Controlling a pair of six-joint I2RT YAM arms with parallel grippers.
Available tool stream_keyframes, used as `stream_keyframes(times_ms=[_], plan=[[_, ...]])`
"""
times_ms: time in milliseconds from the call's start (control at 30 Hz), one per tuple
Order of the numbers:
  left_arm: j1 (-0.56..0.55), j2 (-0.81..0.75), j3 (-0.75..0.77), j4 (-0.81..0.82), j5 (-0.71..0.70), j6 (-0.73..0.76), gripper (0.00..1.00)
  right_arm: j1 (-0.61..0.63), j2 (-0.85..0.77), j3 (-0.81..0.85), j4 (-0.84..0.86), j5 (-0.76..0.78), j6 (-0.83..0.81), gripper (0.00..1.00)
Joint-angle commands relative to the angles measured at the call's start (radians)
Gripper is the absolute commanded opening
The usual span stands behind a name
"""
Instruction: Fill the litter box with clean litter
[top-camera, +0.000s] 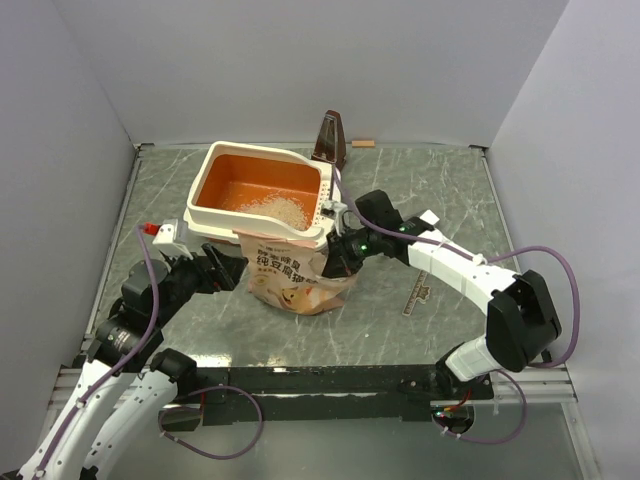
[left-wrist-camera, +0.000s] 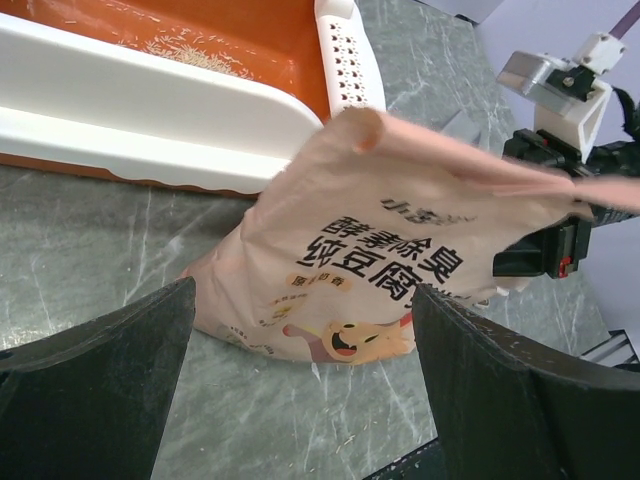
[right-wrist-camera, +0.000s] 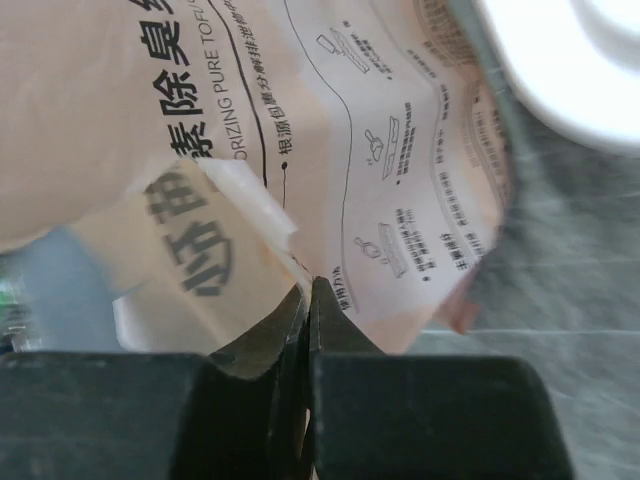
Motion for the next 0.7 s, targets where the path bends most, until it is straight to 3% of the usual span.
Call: stream_keyframes(times_ms=[0,33,133,233,667], plan=[[0.002,0.007,0.008,0.031,0.022,0.026,0.93,0.09,-0.096,0.099,-0.075,0.257,-0.078,0.0],[0.002,0.009,0.008,0.031,0.021,0.028,0.93,0.167,-0.116,0.108,-0.081,0.428,-0.095,0.0],[0.002,0.013,0.007,0.033,0.014,0.029,0.93,0.287,-0.165,0.147,-0.104,0.716,-0.154,0.0],[0.002,0.018,0.003,0.038,0.016,0.028,0.93,0.38,-0.193,0.164,-0.103,0.847,-0.17,0.0],[0.002,0.03,-0.006,0.045,0.021,0.031,0.93,0.424,-0.164,0.119,-0.048,0.951,-0.13,0.0]])
